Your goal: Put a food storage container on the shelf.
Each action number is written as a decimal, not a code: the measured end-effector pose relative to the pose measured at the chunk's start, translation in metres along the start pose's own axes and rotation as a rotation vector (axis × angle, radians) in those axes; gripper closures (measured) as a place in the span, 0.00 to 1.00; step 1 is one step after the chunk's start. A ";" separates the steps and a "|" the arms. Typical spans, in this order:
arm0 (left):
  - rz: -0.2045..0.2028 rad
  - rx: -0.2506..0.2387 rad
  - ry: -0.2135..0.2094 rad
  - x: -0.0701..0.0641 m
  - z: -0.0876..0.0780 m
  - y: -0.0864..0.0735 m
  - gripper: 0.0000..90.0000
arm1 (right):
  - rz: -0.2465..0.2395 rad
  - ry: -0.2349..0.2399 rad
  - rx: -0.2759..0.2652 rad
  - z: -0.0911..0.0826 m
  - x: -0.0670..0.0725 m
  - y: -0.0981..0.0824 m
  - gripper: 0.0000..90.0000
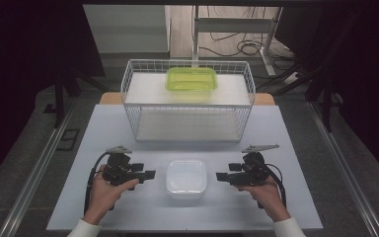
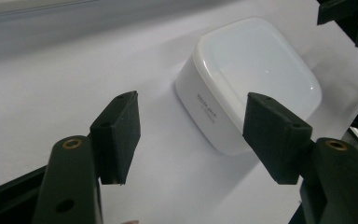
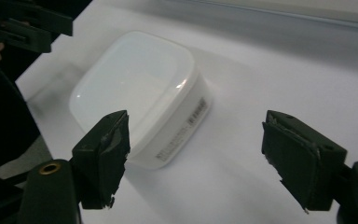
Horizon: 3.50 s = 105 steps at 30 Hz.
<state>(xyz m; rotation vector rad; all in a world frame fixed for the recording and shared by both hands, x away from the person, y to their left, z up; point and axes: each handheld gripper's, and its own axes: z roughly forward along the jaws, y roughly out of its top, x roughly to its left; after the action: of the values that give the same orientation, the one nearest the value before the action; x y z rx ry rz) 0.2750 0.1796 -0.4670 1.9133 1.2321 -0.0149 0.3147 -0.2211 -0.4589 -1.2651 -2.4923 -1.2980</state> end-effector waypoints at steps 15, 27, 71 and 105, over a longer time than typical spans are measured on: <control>-0.125 -0.021 -0.076 0.010 0.006 -0.001 0.43 | 0.017 0.044 0.041 0.025 0.010 -0.003 0.33; -0.171 0.007 -0.136 0.010 0.029 -0.003 0.49 | 0.095 0.084 0.016 0.035 0.008 -0.004 0.40; -0.279 0.000 -0.283 0.007 0.049 -0.011 0.81 | 0.353 0.235 0.014 0.048 -0.006 -0.013 0.78; -0.235 -0.046 -0.301 -0.001 0.038 -0.013 0.89 | 0.273 0.270 -0.051 0.033 0.000 -0.012 0.90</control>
<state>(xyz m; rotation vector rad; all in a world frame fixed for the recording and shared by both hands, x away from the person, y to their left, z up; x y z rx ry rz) 0.2801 0.1563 -0.4998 1.6456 1.2296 -0.3818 0.3160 -0.2017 -0.4879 -1.2868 -2.0382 -1.3662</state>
